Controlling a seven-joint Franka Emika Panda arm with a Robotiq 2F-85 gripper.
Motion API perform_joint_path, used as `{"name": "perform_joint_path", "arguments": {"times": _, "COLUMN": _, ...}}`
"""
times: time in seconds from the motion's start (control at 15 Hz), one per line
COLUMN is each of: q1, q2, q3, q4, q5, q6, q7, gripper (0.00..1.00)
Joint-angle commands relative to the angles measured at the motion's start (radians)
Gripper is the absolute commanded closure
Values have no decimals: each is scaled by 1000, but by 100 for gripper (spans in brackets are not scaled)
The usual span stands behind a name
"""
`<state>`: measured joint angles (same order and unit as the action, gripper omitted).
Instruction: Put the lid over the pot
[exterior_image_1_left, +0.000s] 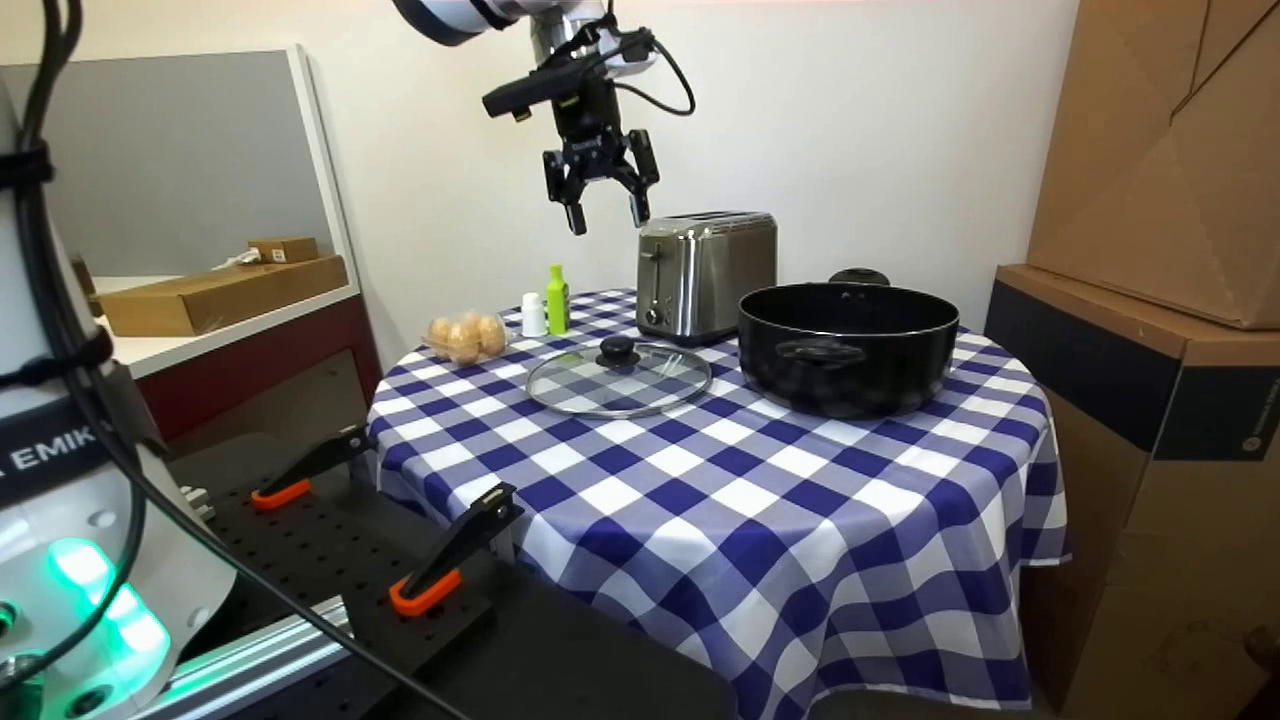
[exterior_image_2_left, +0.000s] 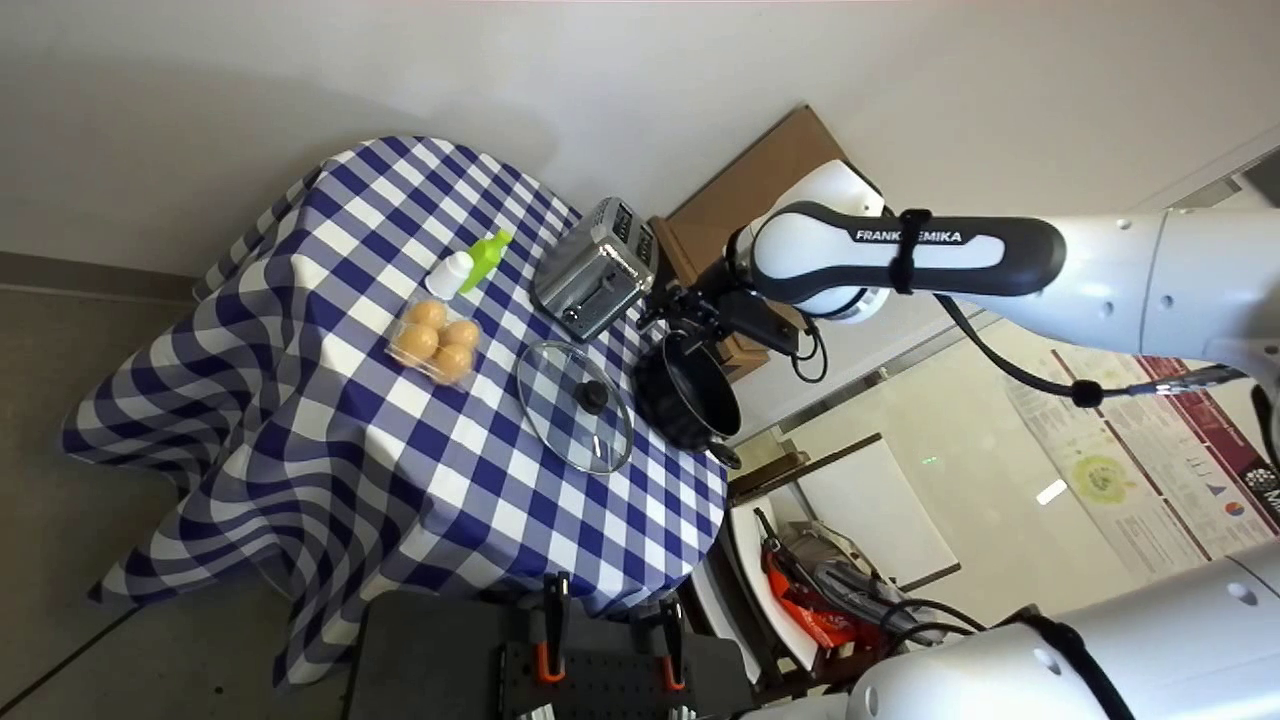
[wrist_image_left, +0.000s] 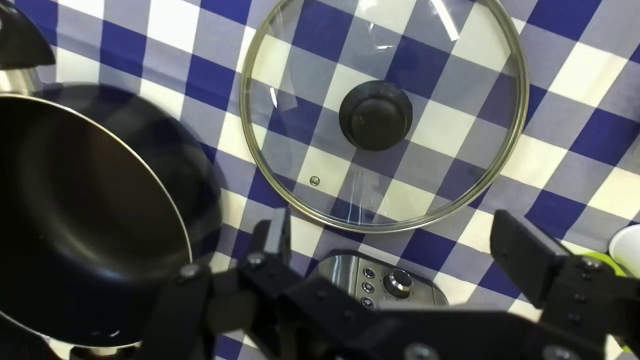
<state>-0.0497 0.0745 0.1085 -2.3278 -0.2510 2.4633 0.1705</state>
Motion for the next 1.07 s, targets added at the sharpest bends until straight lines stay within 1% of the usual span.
{"name": "perform_joint_path", "arguments": {"times": 0.0, "q1": 44, "q2": 159, "q3": -42, "q4": 140, "q5": -3, "q6": -34, "q7": -42, "gripper": 0}}
{"name": "perform_joint_path", "arguments": {"times": 0.27, "q1": 59, "q2": 251, "q3": -56, "q4": 178, "q5": 43, "q6": -51, "q7": -100, "gripper": 0}}
{"name": "perform_joint_path", "arguments": {"times": 0.53, "q1": 72, "q2": 308, "q3": -57, "q4": 180, "q5": 53, "q6": -77, "q7": -123, "gripper": 0}}
{"name": "perform_joint_path", "arguments": {"times": 0.73, "q1": 92, "q2": 346, "q3": -85, "q4": 188, "q5": 21, "q6": -96, "q7": -89, "gripper": 0}}
{"name": "perform_joint_path", "arguments": {"times": 1.0, "q1": 107, "q2": 389, "q3": -122, "q4": 219, "q5": 2, "q6": -116, "q7": -77, "gripper": 0}}
